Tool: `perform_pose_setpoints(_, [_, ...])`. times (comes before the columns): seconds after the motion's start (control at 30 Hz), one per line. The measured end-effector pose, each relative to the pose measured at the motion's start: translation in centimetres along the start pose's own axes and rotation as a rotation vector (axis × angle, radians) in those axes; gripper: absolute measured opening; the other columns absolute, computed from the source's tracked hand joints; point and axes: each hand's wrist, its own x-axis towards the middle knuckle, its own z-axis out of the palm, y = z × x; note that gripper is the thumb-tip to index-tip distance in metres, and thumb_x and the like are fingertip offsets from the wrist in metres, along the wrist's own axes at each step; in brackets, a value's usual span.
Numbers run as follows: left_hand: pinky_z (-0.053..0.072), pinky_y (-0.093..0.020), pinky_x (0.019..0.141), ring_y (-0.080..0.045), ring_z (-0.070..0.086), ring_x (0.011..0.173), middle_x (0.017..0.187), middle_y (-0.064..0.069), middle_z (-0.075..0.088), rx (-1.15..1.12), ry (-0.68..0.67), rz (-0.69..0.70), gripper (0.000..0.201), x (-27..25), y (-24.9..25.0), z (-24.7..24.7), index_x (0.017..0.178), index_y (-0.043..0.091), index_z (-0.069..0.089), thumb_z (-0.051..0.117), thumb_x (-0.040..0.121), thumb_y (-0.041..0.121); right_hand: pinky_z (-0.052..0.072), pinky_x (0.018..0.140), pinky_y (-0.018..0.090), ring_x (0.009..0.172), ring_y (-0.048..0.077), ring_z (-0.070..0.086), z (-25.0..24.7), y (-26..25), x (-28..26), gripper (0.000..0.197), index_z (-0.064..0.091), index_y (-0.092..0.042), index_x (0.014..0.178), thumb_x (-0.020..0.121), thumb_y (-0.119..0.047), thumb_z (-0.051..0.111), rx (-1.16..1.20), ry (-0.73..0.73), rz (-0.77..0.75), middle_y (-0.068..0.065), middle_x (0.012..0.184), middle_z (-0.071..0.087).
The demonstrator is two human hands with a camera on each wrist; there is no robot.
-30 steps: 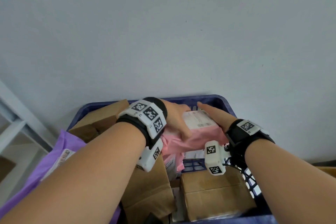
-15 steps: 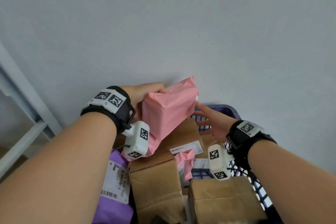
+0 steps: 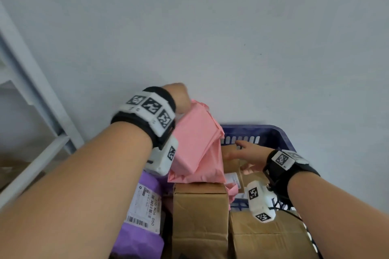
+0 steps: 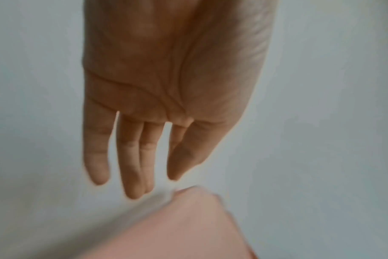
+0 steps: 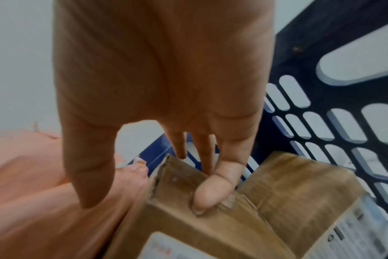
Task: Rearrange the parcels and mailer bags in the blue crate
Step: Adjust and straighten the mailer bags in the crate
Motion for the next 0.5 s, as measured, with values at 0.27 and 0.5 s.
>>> perform_pose_setpoints(0.27, [0.052,-0.026,0.077,-0.017,0.064,0.089,0.106,0.001,0.07,0.195,-0.308,0.425,0.033,-0.1,10.4,6.4,0.107,0.02,0.071,0.073,0.076,0.029,0.056,0.085,0.042,0.088,0.03,0.064,-1.3,2.2,-0.3,0.028,0.062,0.002,0.106,0.079,0.008,0.058,0.252,-0.079,0.046,0.02,0.104,0.064])
perform_pose_setpoints(0.5, [0.054,-0.05,0.083,-0.031,0.063,0.104,0.119,-0.004,0.066,0.538,-0.398,0.314,0.078,1.3,12.4,11.4,0.127,0.03,0.058,0.084,0.055,0.046,0.048,0.089,0.048,0.105,0.044,0.059,-2.4,4.3,-1.1,0.04,0.049,0.012,0.127,0.097,0.004,0.024,0.642,-0.059,0.211,0.035,0.13,0.052])
